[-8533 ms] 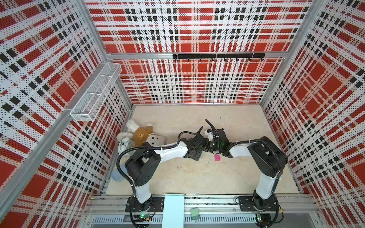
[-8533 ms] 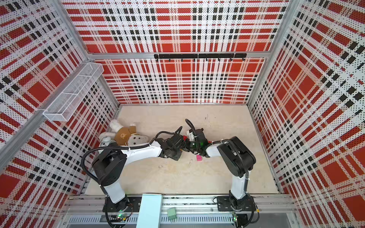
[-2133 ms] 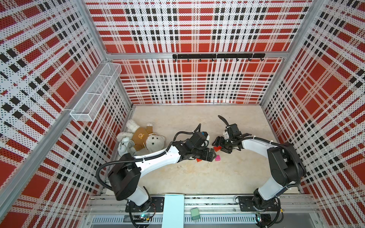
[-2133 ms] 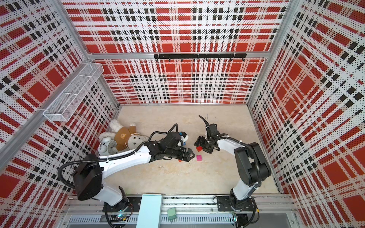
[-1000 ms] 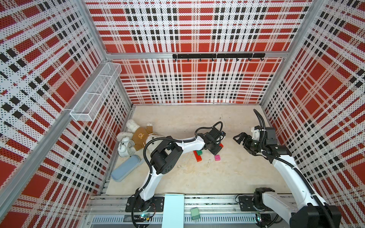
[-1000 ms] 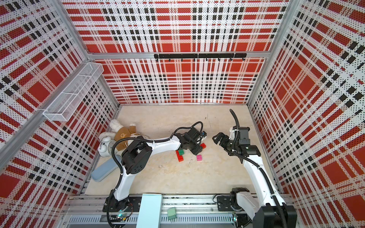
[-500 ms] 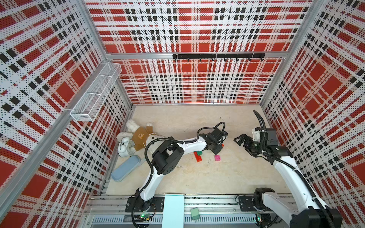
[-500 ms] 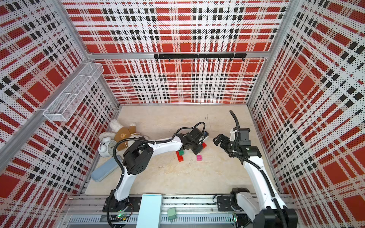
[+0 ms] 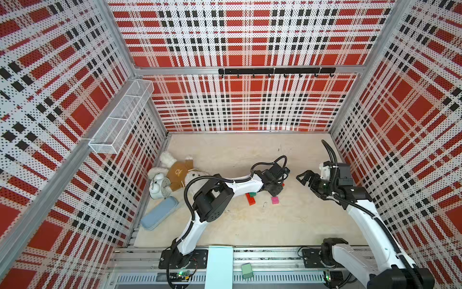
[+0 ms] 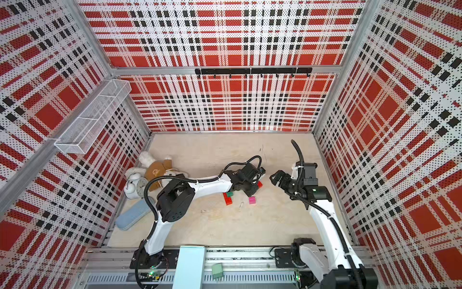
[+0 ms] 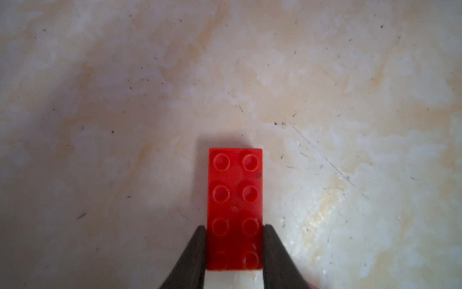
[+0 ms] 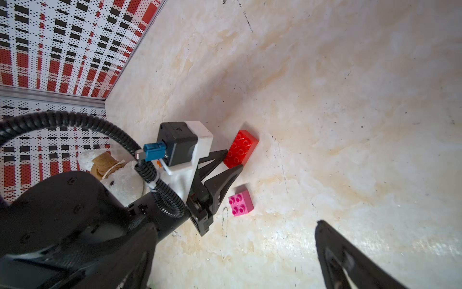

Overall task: Assemble a small pinwheel with lego
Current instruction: Pick up the lego brick from the center of the board.

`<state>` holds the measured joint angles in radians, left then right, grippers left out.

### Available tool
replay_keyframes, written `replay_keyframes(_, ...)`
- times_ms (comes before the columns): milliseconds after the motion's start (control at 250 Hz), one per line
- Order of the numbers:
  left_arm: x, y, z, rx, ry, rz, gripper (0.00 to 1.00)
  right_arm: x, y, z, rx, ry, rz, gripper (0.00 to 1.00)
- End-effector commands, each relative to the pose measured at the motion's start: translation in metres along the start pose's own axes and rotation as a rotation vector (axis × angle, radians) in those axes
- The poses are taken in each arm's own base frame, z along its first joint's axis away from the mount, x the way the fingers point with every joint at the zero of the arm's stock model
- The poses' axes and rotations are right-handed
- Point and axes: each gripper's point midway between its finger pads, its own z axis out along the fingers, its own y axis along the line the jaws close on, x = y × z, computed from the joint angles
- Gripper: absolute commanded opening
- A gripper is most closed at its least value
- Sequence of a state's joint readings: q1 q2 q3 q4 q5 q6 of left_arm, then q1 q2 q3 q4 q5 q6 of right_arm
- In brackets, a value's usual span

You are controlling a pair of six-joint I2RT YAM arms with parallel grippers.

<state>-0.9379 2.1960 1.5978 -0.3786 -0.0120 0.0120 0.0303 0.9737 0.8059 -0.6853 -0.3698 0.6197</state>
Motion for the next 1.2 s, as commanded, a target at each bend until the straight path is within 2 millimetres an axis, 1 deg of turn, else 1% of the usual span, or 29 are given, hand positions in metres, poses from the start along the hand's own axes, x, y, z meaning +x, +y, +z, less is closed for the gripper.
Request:
replay_keyframes(0,-0.004,-0.005,0.008,0.003,-0.013,0.001,0.39,-0.003,0.005,-0.003,-0.022,-0.017,-0.015,1.0)
replay_keyframes(108,-0.004,-0.004,0.008,-0.014,-0.016,0.005,0.42,-0.001,0.005,-0.001,-0.034,-0.018,-0.01,1.0)
replay_keyframes(236,-0.003,-0.006,0.008,-0.011,-0.02,0.007,0.53,-0.001,0.004,0.0,-0.029,-0.015,-0.009,1.0)
replay_keyframes(280,-0.003,-0.005,0.008,-0.018,-0.022,0.007,0.54,-0.001,0.004,0.0,-0.029,-0.012,-0.008,1.0)
replay_keyframes(460,-0.002,-0.005,0.01,-0.029,-0.019,0.008,0.48,0.0,0.003,0.001,-0.03,-0.012,-0.007,1.0)
replay_keyframes(652,0.002,-0.001,0.014,-0.049,-0.009,0.009,0.46,0.001,0.003,-0.001,-0.028,-0.014,-0.007,1.0)
replay_keyframes(772,0.004,-0.002,0.015,-0.046,-0.003,0.01,0.49,0.001,0.002,-0.001,-0.028,-0.014,-0.006,1.0)
replay_keyframes(948,0.006,-0.002,0.017,-0.049,0.0,0.01,0.49,0.001,0.002,0.0,-0.031,-0.011,-0.004,1.0)
replay_keyframes(1020,0.007,-0.002,0.016,-0.047,0.001,0.011,0.45,0.002,0.003,0.001,-0.035,-0.01,-0.003,1.0)
replay_keyframes(1192,0.006,-0.003,0.015,-0.053,0.0,0.012,0.38,0.002,0.001,0.004,-0.034,-0.005,0.001,1.0)
